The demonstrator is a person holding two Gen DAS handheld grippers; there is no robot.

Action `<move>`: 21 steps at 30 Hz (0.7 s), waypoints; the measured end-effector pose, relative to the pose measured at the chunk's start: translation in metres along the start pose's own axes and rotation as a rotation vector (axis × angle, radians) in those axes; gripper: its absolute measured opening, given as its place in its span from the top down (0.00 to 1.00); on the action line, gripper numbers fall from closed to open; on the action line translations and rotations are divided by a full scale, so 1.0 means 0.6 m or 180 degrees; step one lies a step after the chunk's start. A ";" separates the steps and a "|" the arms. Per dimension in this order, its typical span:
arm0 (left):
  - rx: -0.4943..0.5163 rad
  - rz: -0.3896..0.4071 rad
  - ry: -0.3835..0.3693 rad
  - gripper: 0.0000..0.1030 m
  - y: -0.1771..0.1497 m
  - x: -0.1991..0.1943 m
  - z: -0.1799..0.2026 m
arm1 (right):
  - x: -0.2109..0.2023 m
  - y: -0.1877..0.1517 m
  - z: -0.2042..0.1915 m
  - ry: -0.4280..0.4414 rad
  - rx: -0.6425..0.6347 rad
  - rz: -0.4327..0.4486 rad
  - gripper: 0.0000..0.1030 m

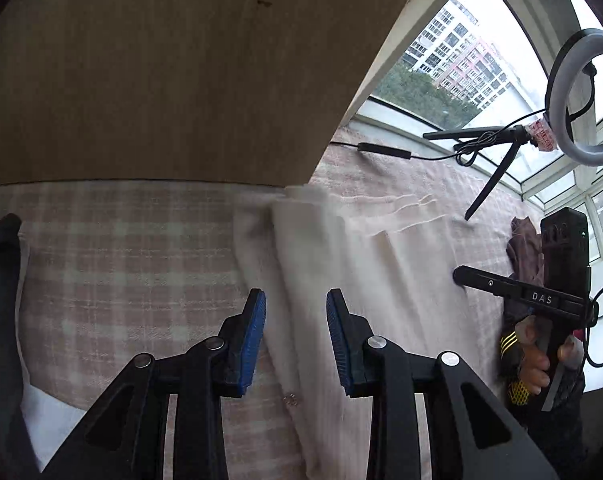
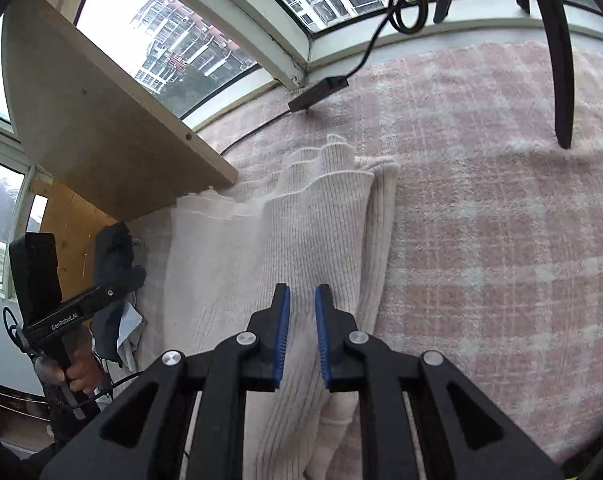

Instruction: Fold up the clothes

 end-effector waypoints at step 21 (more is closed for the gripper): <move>-0.0054 0.0174 0.0535 0.56 0.049 0.081 -0.035 | 0.022 0.044 -0.002 -0.1085 -0.0308 0.0005 0.36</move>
Point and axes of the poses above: each gripper's, at about its wrist camera, not at the fingertips, and x roughly the way its jaws point, z to its right, y to its top, the point moved 2 cm from there along x, roughly the way its jaws point, and after that the axes turned 8 degrees about -x, right-handed, at the moved point
